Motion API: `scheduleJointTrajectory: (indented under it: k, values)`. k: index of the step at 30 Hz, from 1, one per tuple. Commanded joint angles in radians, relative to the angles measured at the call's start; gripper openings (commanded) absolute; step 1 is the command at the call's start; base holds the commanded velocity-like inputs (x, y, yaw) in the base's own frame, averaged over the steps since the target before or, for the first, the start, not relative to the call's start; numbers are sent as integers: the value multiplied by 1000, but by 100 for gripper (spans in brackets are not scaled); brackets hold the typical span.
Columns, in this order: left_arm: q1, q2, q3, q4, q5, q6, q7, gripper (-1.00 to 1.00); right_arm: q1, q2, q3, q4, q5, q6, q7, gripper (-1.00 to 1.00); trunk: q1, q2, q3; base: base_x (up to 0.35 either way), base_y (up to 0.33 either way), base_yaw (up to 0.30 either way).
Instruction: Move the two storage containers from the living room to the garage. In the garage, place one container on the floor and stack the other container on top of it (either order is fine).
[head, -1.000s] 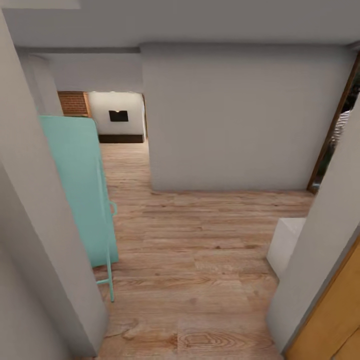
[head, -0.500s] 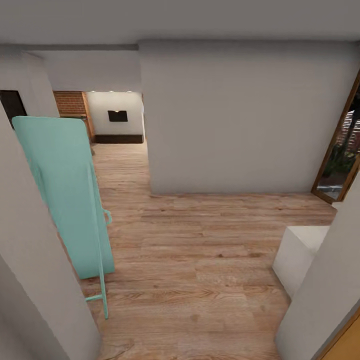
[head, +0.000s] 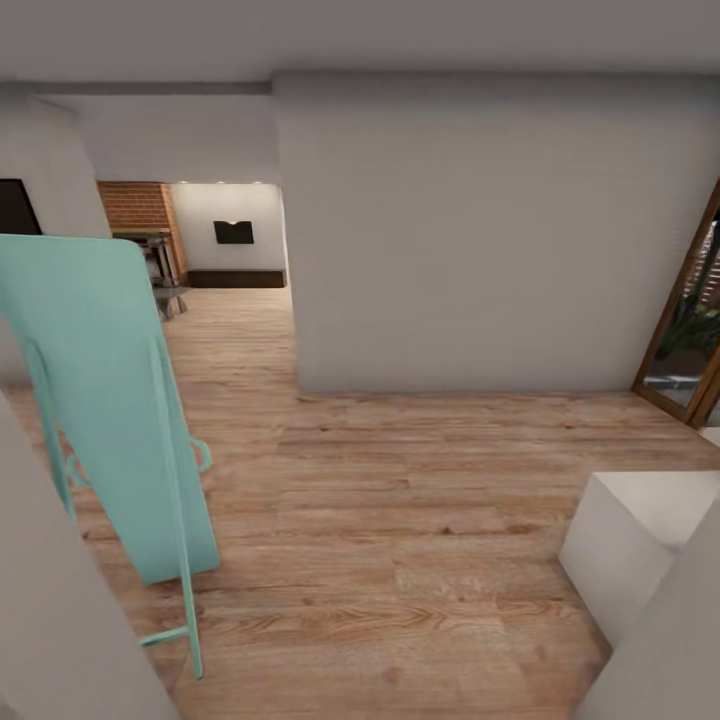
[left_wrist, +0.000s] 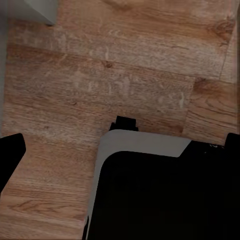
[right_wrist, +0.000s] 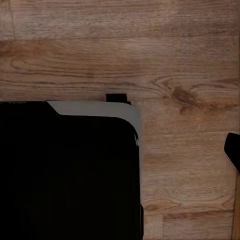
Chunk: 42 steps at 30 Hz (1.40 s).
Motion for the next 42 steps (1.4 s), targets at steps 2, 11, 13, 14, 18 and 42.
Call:
scheduleJointTrajectory:
  k: [2,11,13,14,18,42]
  values:
    - [-1,0,-9,1,8,-3,2,100,-1,0,5,3,-5,-6,-1,100,1,-1,-1,324,0,0]
    - [-1,0,-9,1,8,-3,2,100,-1,0,5,3,-5,-6,-1,100,1,-1,-1,324,0,0]
    - [-1,0,-9,1,8,-3,2,100,-1,0,5,3,-5,-6,-1,100,1,-1,-1,324,0,0]
    - [-1,0,-9,1,8,-3,2,100,-1,0,5,3,-6,-6,-1,100,1,-1,-1,324,0,0]
    - [-1,0,-9,1,8,-3,2,100,-1,0,5,3,-5,-6,-1,100,1,-1,-1,324,0,0]
    - [-1,-1,-9,1,8,-3,2,100,-1,2,4,3,-12,-6,-4,100,1,-1,-1,324,0,0]
